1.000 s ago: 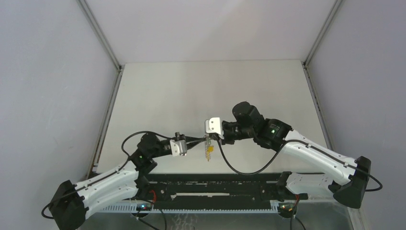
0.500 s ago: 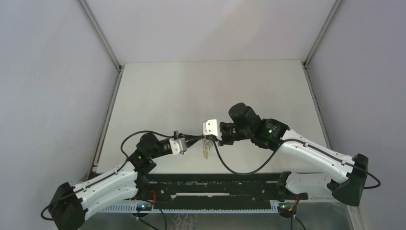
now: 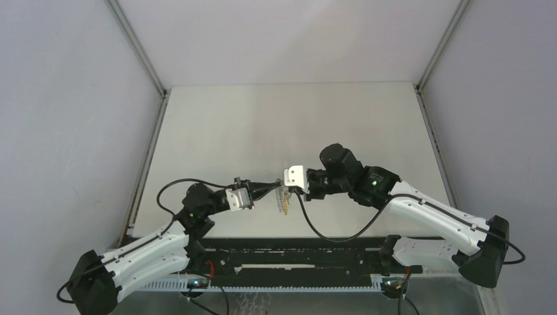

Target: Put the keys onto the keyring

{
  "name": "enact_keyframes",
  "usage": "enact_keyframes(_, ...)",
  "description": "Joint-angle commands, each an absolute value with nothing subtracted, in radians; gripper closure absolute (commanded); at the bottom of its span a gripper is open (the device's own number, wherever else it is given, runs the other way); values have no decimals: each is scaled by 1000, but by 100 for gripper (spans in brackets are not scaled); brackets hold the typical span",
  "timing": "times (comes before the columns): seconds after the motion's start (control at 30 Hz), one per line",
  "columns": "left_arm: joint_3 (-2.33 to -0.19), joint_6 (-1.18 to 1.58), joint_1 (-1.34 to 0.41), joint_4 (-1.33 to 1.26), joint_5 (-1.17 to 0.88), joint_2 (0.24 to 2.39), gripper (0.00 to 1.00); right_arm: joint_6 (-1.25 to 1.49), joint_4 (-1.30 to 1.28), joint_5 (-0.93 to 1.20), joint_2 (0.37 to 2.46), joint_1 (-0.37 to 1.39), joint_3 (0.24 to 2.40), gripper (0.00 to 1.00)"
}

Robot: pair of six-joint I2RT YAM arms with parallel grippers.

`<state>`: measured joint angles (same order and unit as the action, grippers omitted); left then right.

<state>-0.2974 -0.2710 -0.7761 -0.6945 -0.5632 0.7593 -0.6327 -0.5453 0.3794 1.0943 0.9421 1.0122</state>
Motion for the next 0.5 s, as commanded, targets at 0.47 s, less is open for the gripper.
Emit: enact_keyframes(0.47, -301, -231, -770, -778, -647, 779, 100, -641, -442, 441, 1088, 928, 1013, 100)
